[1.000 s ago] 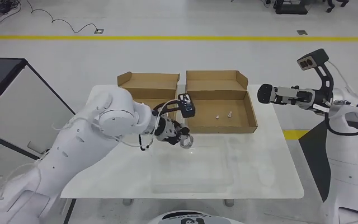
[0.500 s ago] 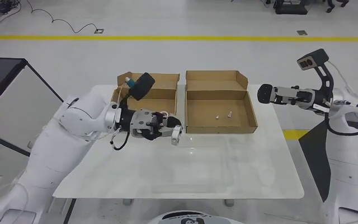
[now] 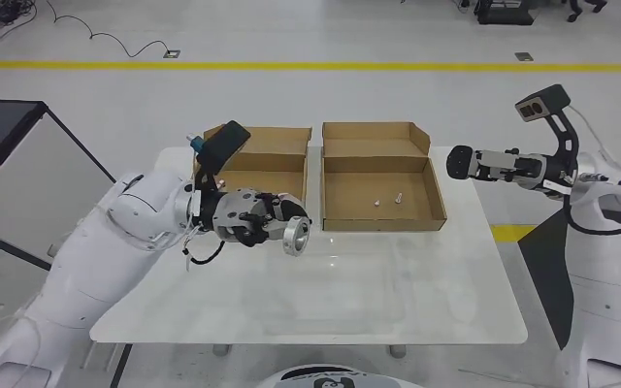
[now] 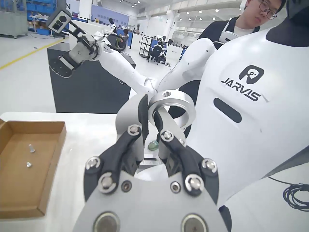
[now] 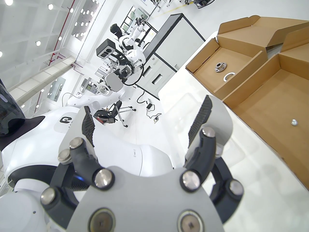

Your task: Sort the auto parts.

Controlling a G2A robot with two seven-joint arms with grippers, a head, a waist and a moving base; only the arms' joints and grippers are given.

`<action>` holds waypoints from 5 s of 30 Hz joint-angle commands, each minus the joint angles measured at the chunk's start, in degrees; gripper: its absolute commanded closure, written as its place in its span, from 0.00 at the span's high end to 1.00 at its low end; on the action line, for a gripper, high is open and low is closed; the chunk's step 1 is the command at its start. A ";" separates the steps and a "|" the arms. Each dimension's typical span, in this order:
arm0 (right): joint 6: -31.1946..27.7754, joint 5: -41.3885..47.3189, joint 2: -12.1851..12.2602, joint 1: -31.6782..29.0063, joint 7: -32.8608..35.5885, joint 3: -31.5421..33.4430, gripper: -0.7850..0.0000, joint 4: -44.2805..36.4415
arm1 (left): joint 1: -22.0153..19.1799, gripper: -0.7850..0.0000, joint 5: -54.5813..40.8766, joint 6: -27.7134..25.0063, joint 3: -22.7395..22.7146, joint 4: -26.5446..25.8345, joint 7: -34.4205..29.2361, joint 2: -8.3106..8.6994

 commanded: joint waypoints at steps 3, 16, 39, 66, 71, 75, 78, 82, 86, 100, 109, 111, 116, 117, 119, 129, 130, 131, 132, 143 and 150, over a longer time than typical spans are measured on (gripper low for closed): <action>0.00 0.00 0.00 0.00 0.00 0.00 1.00 0.00 | 1.82 0.00 -2.33 -2.60 0.19 -1.74 2.52 -0.26; 0.00 0.00 0.00 0.00 0.00 0.00 1.00 0.00 | 4.49 0.00 -19.15 -4.16 -0.76 -10.90 4.07 -1.11; 0.00 0.00 0.00 0.00 0.00 0.00 1.00 0.00 | 12.39 0.00 -39.16 -0.38 -10.35 -11.95 0.27 -3.01; 0.00 0.00 0.00 0.00 0.00 0.00 1.00 0.00 | 21.41 0.00 -42.48 15.17 -24.29 -8.94 -15.27 -8.79; 0.00 0.00 0.00 0.00 0.00 0.00 1.00 0.00 | 22.39 0.00 -50.06 17.20 -27.03 -9.56 -17.31 -11.21; 0.00 0.00 0.00 0.00 0.00 0.00 1.00 0.00 | 22.76 0.00 -52.04 20.01 -29.69 -9.36 -20.12 -13.46; 0.00 0.00 0.00 0.00 0.00 0.00 1.00 0.00 | 23.19 0.00 -50.44 22.27 -31.33 -8.50 -22.37 -15.03; 0.00 0.00 0.00 0.00 0.00 0.00 1.00 0.00 | 23.45 0.00 -44.03 24.96 -32.85 -7.32 -25.06 -16.59; 0.00 0.00 0.00 0.00 0.00 0.00 1.00 0.00 | 23.56 0.00 -36.40 26.53 -33.65 -6.54 -26.63 -17.51; 0.00 0.00 0.00 0.00 0.00 0.00 1.00 0.00 | 23.42 0.00 -25.78 27.27 -34.13 -6.10 -27.37 -18.40; 0.00 0.00 0.00 0.00 0.00 0.00 1.00 0.00 | 23.68 0.00 -37.55 27.67 -34.49 -4.55 -27.77 -19.90; 0.00 0.00 0.00 0.00 0.00 0.00 1.00 0.00 | 23.45 0.00 -37.50 28.25 -35.28 -4.28 -28.35 -20.25; 0.00 0.00 0.00 0.00 0.00 0.00 1.00 0.00 | 23.00 0.00 -39.05 29.26 -36.39 -4.08 -29.36 -21.13; 0.00 0.00 0.00 0.00 0.00 0.00 1.00 0.00 | 23.00 0.00 -39.05 29.26 -36.39 -4.08 -29.36 -21.13; 0.00 0.00 0.00 0.00 0.00 0.00 1.00 0.00 | 23.00 0.00 -39.05 29.26 -36.39 -4.08 -29.36 -21.13; 0.00 0.00 0.00 0.00 0.00 0.00 1.00 0.00 | 23.00 0.00 -39.05 29.26 -36.39 -4.08 -29.36 -21.13; 0.00 0.00 0.00 0.00 0.00 0.00 1.00 0.00 | 23.00 0.00 -39.05 29.26 -36.39 -4.08 -29.36 -21.13; 0.00 0.00 0.00 0.00 0.00 0.00 1.00 0.00 | 23.00 0.00 -39.05 29.26 -36.39 -4.08 -29.36 -21.13; 0.00 0.00 0.00 0.00 0.00 0.00 1.00 0.00 | 23.00 0.00 -39.05 29.26 -36.39 -4.08 -29.36 -21.13; 0.00 0.00 0.00 0.00 0.00 0.00 1.00 0.00 | 23.00 0.00 -39.05 29.26 -36.39 -4.08 -29.36 -21.13; 0.00 0.00 0.00 0.00 0.00 0.00 1.00 0.00 | 22.95 0.00 -37.67 30.07 -35.69 -4.85 -26.90 -21.19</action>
